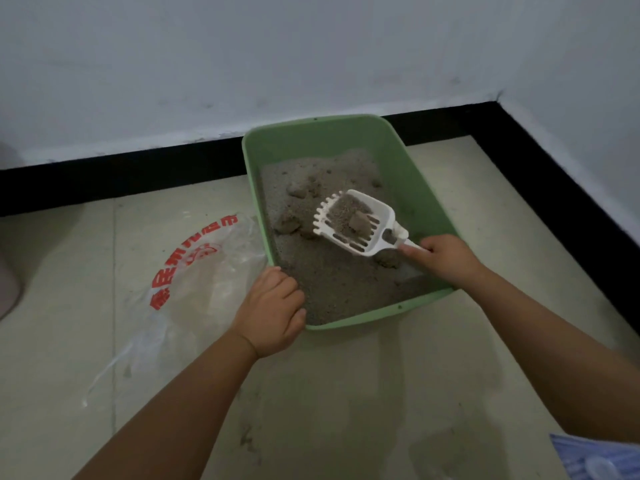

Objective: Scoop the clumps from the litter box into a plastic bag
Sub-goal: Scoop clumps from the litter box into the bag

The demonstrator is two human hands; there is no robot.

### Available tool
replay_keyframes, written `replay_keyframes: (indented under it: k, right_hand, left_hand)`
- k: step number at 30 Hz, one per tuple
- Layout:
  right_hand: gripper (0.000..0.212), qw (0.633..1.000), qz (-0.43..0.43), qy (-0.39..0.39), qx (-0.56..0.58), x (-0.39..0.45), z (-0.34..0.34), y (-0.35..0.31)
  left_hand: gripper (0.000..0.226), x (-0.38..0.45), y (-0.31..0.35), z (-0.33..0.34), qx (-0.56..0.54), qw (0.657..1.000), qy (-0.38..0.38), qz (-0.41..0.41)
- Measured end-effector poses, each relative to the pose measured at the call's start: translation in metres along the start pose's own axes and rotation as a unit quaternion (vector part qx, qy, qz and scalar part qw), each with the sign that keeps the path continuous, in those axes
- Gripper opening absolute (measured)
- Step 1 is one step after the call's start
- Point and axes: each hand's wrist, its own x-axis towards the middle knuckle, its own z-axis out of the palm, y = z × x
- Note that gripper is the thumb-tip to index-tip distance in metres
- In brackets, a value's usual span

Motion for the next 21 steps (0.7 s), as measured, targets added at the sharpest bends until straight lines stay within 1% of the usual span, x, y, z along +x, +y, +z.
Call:
replay_keyframes:
  k: [4, 6, 8, 11, 14, 18, 19, 21]
  right_hand:
    - [0.054, 1.0, 0.009, 0.008, 0.019, -0.006, 0.009, -0.012]
    - [0.053, 1.0, 0.02, 0.013, 0.007, -0.005, 0.012, -0.017]
    - [0.051, 1.0, 0.015, -0.008, -0.022, -0.004, 0.016, -0.023]
    - [0.054, 0.999, 0.016, -0.021, -0.027, -0.003, 0.02, -0.025]
    - [0.054, 0.998, 0.011, -0.017, -0.057, -0.003, 0.018, -0.023]
    - [0.053, 0.999, 0.004, -0.011, -0.037, -0.01, 0.015, -0.023]
    - [0.053, 0.999, -0.001, -0.009, -0.038, -0.013, 0.016, -0.024]
    - [0.054, 0.999, -0.015, -0.018, -0.039, -0.017, 0.017, -0.031]
  left_hand:
    - [0.031, -0.001, -0.001, 0.0, 0.006, 1.0, 0.006, -0.001]
    - [0.031, -0.002, 0.001, 0.001, 0.009, 1.0, 0.006, -0.004]
    - [0.03, -0.001, 0.002, -0.001, 0.012, 1.0, 0.007, -0.006]
    - [0.03, 0.0, 0.003, -0.003, 0.023, 1.0, 0.003, -0.003]
    - [0.031, -0.002, 0.002, -0.004, 0.029, 0.999, -0.015, 0.006]
    - [0.034, 0.003, 0.002, -0.016, 0.04, 0.998, -0.047, 0.033]
    - [0.034, 0.002, 0.001, -0.021, 0.049, 0.997, -0.043, 0.032]
    - [0.033, -0.001, -0.006, -0.036, 0.094, 0.995, -0.025, 0.002]
